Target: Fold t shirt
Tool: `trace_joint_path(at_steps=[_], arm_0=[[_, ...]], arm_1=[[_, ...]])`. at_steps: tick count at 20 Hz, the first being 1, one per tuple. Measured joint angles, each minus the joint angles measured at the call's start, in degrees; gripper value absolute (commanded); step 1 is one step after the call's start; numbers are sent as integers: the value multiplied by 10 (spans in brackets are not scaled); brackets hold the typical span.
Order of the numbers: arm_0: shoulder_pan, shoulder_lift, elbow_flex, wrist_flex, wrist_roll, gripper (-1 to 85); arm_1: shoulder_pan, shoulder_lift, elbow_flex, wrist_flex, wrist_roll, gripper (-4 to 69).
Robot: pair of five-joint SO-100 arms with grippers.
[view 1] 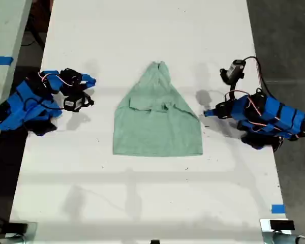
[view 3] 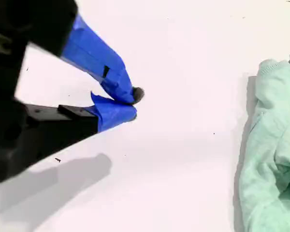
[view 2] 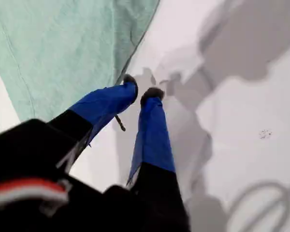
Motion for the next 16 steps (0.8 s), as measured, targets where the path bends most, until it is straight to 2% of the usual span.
trace_joint_path(at_steps=[16], arm_0=[[9,0,0,0,-6,-2]], arm_1=[[0,0,0,0,0,51]])
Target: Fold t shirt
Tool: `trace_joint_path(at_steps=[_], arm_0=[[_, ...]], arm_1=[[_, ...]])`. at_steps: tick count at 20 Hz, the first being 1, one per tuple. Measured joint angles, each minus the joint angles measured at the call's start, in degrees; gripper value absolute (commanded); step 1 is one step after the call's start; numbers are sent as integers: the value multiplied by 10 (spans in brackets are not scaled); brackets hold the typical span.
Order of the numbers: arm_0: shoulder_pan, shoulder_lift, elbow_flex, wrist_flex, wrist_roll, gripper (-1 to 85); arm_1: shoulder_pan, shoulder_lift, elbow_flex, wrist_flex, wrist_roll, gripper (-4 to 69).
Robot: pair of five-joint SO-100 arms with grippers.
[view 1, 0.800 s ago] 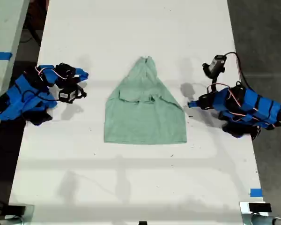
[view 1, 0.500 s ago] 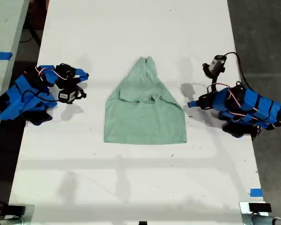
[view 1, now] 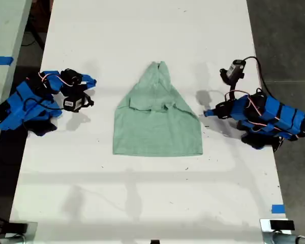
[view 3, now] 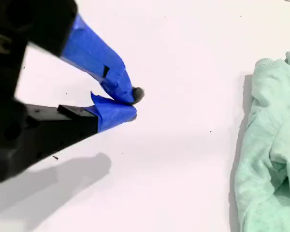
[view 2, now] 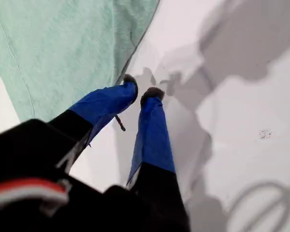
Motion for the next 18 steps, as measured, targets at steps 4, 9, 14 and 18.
trace_joint_path(at_steps=[4,9,14,18], arm_0=[[0,0,0,0,0,-2],[0,0,0,0,0,-2],[0,0,0,0,0,-2],[0,0,0,0,0,-2]], arm_1=[[31,0,0,0,17,0],[35,12,-20,64,395,334],[-18,5,-18,30,367,46],[-42,-142,-173,99,340,246]])
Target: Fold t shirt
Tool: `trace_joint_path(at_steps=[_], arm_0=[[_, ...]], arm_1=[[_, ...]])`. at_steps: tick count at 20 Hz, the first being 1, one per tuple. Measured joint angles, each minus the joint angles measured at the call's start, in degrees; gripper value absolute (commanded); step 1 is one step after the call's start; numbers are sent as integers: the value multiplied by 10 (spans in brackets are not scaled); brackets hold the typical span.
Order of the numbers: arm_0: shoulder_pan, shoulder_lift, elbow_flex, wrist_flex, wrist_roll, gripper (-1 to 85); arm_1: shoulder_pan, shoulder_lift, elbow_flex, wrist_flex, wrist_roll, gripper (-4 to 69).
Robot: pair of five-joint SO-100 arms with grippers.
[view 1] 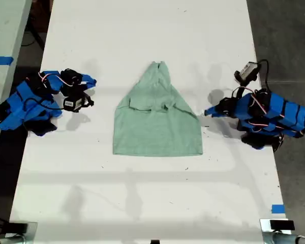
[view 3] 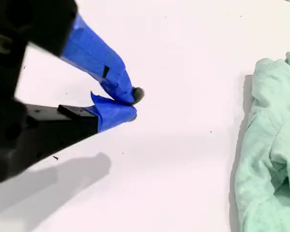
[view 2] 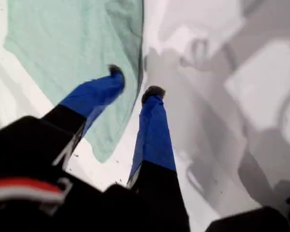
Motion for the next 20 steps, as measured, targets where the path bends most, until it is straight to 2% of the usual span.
trace_joint_path(at_steps=[2,4,10,13,14,15,18,20], arm_0=[[0,0,0,0,0,-2],[0,0,0,0,0,-2],[0,0,0,0,0,-2],[0,0,0,0,0,-2],[0,0,0,0,0,-2],[0,0,0,0,0,-2],[0,0,0,0,0,-2],[0,0,0,0,0,-2]], arm_1=[[-37,-153,-122,28,-1,290],[-95,-259,-154,7,12,338],[-169,-353,11,-242,87,289],[-182,-463,-9,-324,89,243],[-185,-521,-44,-333,85,95],[-186,-587,-89,-335,77,5],[-188,-695,-184,-323,79,5],[-185,-660,-202,-259,97,5]])
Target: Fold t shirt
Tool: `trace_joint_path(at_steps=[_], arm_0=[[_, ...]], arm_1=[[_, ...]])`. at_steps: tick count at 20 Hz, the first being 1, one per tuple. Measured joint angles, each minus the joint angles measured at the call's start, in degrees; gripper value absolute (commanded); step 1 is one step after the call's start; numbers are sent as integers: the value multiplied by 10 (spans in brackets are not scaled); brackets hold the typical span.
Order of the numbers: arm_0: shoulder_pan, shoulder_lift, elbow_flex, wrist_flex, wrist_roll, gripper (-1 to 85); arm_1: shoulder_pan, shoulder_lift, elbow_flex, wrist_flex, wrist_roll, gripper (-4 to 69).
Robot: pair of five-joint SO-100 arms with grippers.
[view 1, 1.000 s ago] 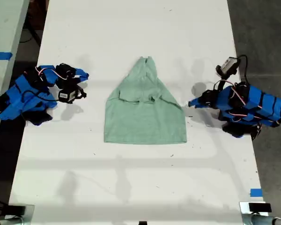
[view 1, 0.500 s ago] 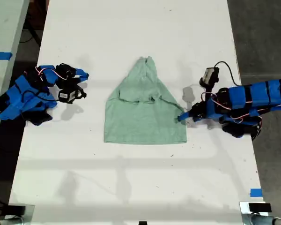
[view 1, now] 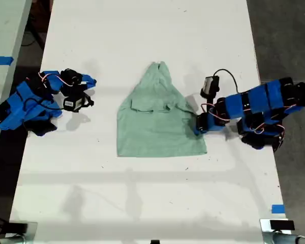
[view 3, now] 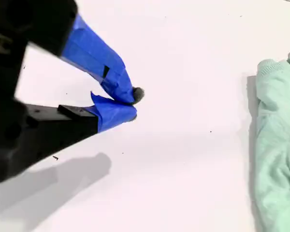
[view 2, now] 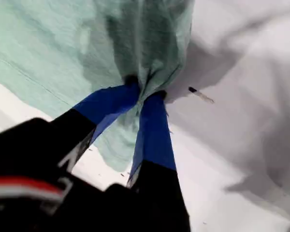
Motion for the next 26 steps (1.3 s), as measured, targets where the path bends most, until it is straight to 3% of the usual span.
trace_joint_path(at_steps=[5,10,11,12,14,18,19,20,21,23,24,26], arm_0=[[0,0,0,0,0,-2],[0,0,0,0,0,-2],[0,0,0,0,0,-2],[0,0,0,0,0,-2],[0,0,0,0,0,-2],[0,0,0,0,0,-2],[0,0,0,0,0,-2],[0,0,0,0,0,5],[0,0,0,0,0,37],[0,0,0,0,0,103],[0,0,0,0,0,84],[0,0,0,0,0,28]], arm_1=[[13,36,-163,149,-39,5],[-33,-323,-563,240,-104,8],[-40,-406,-653,253,-112,71],[-46,-484,-735,257,-123,215],[-53,-570,-819,249,-135,265],[-53,-509,-808,287,-136,253],[-52,-466,-787,308,-136,218],[-52,-415,-757,337,-135,68],[-52,-360,-718,351,-127,1],[-43,-232,-592,350,-124,1],[-38,-161,-506,327,-113,2],[-33,2,-291,212,-104,2]])
